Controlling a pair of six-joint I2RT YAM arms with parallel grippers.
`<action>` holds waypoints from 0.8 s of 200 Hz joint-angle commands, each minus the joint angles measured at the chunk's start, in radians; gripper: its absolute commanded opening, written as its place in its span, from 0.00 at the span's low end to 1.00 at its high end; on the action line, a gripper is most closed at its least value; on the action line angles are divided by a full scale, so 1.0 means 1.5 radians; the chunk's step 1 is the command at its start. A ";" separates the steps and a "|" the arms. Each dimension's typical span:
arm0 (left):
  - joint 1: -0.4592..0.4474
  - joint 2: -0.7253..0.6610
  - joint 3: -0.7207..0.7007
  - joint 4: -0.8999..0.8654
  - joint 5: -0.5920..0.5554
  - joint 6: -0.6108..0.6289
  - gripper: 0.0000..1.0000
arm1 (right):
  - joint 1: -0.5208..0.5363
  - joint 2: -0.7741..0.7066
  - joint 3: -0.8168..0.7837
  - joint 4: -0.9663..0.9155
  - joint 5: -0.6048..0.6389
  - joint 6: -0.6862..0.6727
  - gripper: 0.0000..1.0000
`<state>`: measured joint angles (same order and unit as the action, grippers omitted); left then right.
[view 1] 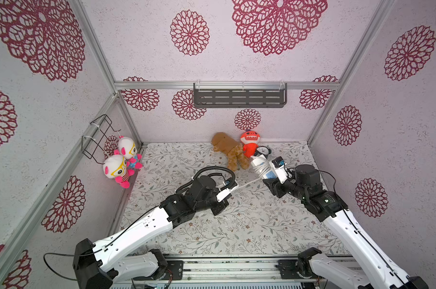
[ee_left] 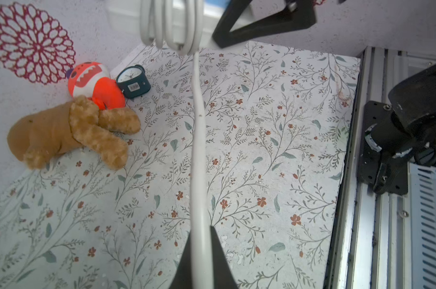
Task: Wrap the cord around the power strip
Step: Wrap the power cord around the power strip.
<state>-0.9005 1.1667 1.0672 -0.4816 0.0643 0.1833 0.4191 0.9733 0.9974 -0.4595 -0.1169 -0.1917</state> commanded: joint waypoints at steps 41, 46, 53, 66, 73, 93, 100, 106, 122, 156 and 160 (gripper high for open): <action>-0.013 0.068 0.236 -0.195 0.044 0.253 0.00 | 0.004 0.006 -0.031 0.016 -0.089 -0.013 0.00; -0.013 0.081 0.255 -0.207 0.045 0.268 0.00 | 0.013 0.006 -0.034 0.016 -0.098 -0.015 0.00; -0.013 0.099 0.279 -0.219 0.047 0.287 0.00 | 0.028 0.008 -0.039 0.016 -0.105 -0.019 0.00; -0.013 0.129 0.315 -0.233 0.045 0.320 0.00 | 0.059 0.011 -0.047 0.016 -0.115 -0.030 0.00; -0.013 0.143 0.330 -0.239 0.045 0.337 0.00 | 0.075 0.014 -0.051 0.016 -0.115 -0.034 0.00; -0.011 0.171 0.361 -0.245 0.048 0.372 0.00 | 0.101 0.009 -0.066 0.037 -0.144 -0.034 0.00; -0.009 0.177 0.366 -0.244 0.052 0.380 0.00 | 0.108 0.004 -0.073 0.047 -0.157 -0.034 0.00; -0.006 0.178 0.367 -0.243 0.062 0.387 0.00 | 0.112 -0.002 -0.080 0.059 -0.169 -0.033 0.00; 0.013 0.181 0.370 -0.242 0.112 0.400 0.00 | 0.123 -0.021 -0.101 0.094 -0.202 -0.027 0.00; 0.055 0.201 0.391 -0.272 0.165 0.428 0.00 | 0.156 -0.035 -0.120 0.148 -0.260 -0.008 0.00; 0.059 0.206 0.394 -0.274 0.168 0.431 0.00 | 0.160 -0.033 -0.119 0.149 -0.262 -0.008 0.00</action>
<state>-0.8520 1.4528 1.6112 -0.8745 0.2298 0.7589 0.6231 0.9508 0.7990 -0.3656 -0.4068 -0.2138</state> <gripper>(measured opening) 0.076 0.602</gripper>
